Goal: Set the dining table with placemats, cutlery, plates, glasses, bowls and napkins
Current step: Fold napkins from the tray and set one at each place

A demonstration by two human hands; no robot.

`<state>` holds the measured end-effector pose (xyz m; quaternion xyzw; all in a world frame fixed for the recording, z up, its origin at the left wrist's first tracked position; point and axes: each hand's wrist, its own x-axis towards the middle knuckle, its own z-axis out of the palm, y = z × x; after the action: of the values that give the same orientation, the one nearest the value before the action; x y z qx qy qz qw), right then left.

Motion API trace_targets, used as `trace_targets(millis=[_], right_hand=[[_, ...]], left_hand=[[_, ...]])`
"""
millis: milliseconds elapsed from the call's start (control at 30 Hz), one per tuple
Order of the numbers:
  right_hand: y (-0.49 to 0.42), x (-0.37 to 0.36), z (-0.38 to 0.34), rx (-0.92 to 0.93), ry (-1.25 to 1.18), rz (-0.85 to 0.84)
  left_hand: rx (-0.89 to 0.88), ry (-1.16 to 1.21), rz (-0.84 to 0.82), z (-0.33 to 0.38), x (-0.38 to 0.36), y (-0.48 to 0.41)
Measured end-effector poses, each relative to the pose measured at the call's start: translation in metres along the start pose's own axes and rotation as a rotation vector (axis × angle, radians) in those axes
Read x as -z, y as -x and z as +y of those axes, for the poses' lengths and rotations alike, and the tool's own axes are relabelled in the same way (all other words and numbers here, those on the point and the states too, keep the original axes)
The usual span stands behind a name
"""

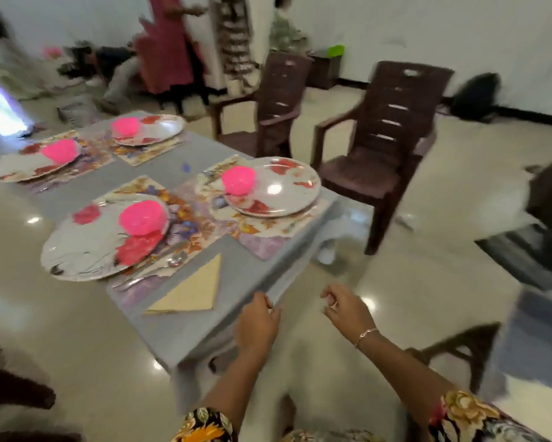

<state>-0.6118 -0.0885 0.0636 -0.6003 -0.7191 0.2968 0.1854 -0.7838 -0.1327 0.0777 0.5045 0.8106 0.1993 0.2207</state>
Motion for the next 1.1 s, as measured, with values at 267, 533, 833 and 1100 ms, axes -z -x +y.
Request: trace_targets(millis=[267, 533, 833, 1100], right_hand=[[0.123, 0.077, 0.129, -0.319, -0.041, 0.166], [0.217, 0.137, 0.264, -0.758, -0.202, 0.351], [0.244, 0.149, 0.408, -1.064, -0.355, 0.286], [0.208, 0.15, 0.466, -1.069, -0.214, 0.174]], left_hand=[[-0.331, -0.029, -0.34, 0.114, -0.11, 0.064], [-0.579, -0.138, -0.655, 0.214, -0.204, 0.123], [-0.687, -0.395, -0.875, 0.273, -0.287, 0.156], [-0.643, -0.489, -0.877, 0.277, -0.315, 0.137]])
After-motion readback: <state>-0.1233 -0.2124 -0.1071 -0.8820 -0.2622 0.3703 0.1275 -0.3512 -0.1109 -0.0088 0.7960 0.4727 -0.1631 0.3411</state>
